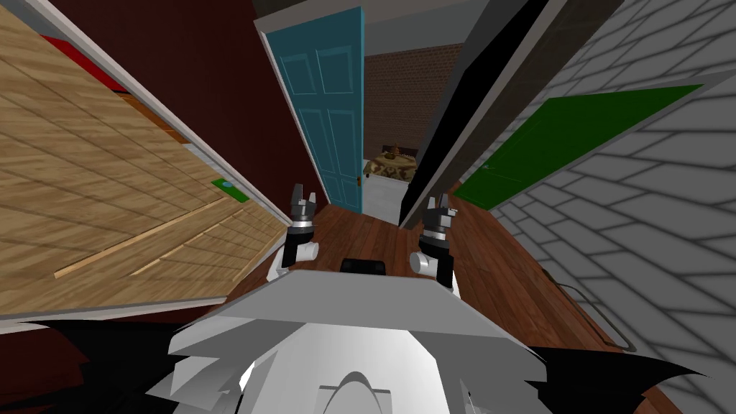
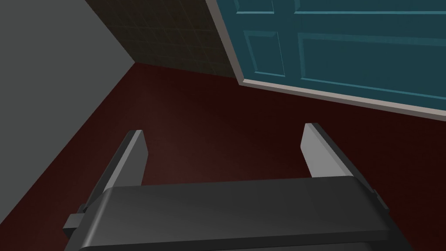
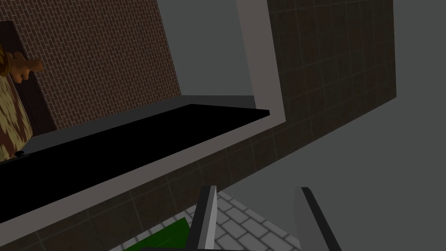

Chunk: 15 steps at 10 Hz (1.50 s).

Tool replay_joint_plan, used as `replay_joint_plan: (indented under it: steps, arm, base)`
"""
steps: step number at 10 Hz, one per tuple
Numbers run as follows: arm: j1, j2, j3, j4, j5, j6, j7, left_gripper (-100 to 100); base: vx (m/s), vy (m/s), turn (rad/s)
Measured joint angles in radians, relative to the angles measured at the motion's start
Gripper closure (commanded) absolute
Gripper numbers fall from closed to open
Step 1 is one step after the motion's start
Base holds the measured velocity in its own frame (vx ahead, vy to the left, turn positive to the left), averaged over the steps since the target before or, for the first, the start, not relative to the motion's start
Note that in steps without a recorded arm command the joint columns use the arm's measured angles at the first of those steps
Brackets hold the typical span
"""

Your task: Push the door open

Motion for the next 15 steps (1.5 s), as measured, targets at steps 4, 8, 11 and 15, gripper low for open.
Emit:
replay_joint_plan:
  steps: [4, 8, 11, 15]
  arm:
    - [-0.026, 0.017, -0.008, 0.069, -0.008, -0.011, 0.008, -100]
    - [-0.056, 0.03, -0.015, 0.152, -0.015, -0.033, 0.015, -100]
    - [-0.079, 0.038, -0.021, 0.22, -0.022, -0.052, 0.019, -100]
    - [-0.12, 0.049, -0.027, 0.312, -0.03, -0.07, 0.027, -100]
  base:
    - [0.096, 0.017, -0.005]
    - [0.092, 0.012, -0.006]
    - [0.099, 0.016, -0.007]
    - [0.097, 0.023, -0.007]
